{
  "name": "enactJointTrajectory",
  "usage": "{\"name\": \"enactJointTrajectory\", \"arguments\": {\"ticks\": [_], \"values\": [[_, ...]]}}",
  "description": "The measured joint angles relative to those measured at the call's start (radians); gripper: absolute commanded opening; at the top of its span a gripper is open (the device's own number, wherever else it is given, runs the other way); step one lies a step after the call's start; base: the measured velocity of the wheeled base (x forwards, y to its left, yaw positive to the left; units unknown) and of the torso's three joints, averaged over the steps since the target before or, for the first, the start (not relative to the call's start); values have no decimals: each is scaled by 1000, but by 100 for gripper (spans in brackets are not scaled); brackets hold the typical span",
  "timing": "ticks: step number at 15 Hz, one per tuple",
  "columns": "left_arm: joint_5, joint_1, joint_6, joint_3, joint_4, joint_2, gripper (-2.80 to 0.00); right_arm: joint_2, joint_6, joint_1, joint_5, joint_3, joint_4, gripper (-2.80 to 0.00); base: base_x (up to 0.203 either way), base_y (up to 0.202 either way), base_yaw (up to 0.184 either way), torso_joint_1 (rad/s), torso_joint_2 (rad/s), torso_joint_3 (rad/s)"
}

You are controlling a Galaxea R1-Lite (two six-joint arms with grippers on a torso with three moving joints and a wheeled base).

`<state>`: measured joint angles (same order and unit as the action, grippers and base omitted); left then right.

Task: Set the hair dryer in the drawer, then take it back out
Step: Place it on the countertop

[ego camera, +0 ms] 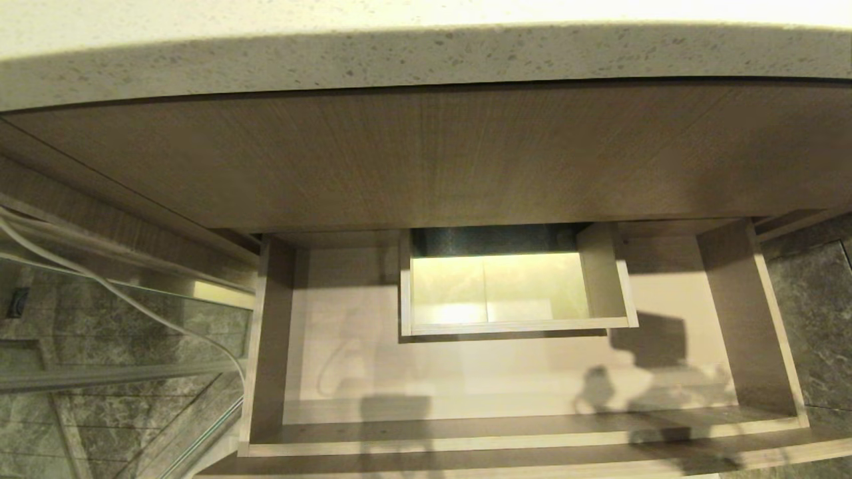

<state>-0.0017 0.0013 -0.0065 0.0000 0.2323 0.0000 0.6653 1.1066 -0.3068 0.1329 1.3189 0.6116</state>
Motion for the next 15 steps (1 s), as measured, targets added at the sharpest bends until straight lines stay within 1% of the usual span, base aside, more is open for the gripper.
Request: {"name": "enactJointTrajectory", "arguments": {"ticks": [3, 11, 15], "values": [[0, 0, 0, 0, 0, 0, -280, -14, 6, 0, -29, 30, 11, -280, 0, 0, 0, 0, 0, 0], [0, 0, 0, 0, 0, 0, -280, -40, 20, 0, -53, 106, 33, -280, 0, 0, 0, 0, 0, 0], [0, 0, 0, 0, 0, 0, -280, -43, 32, 0, -107, 147, 33, -280, 0, 0, 0, 0, 0, 0]]}}
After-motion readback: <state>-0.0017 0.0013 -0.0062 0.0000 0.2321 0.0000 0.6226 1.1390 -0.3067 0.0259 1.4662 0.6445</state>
